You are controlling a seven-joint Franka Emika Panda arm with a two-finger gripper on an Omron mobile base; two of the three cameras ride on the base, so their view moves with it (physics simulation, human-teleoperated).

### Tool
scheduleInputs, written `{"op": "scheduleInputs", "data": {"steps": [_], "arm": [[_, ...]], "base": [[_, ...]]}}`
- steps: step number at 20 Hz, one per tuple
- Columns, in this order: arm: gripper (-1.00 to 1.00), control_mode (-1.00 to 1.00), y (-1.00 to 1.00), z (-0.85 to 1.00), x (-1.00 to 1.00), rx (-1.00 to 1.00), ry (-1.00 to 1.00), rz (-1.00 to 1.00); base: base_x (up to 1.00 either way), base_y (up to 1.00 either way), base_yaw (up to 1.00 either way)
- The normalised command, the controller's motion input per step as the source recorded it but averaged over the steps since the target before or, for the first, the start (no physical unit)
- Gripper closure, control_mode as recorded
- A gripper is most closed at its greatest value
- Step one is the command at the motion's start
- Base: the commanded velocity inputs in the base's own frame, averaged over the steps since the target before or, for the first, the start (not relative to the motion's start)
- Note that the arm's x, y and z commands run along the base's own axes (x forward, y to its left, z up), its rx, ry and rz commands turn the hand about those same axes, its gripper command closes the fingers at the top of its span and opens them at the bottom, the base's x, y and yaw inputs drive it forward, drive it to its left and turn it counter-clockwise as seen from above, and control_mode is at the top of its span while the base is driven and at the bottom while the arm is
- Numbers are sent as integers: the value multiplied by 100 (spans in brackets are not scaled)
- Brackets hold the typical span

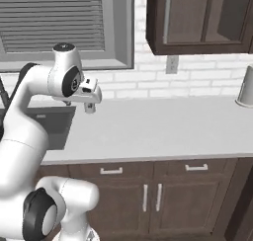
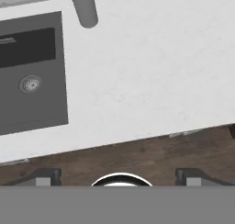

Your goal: Take a straw from the drawer in front and place it inside the glass cup on the dining counter.

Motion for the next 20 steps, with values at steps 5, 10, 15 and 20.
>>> {"op": "scheduleInputs", "data": {"steps": [5, 10, 15, 20], "arm": [[-100, 100, 0, 0, 0, 0, 0, 0], [-100, 100, 0, 0, 0, 0, 0, 0], [-100, 100, 0, 0, 0, 0, 0, 0], [-100, 100, 0, 0, 0, 0, 0, 0]], "base": [[-34, 71, -61], [-36, 64, -63], [-22, 71, -58], [-2, 67, -48]]}}
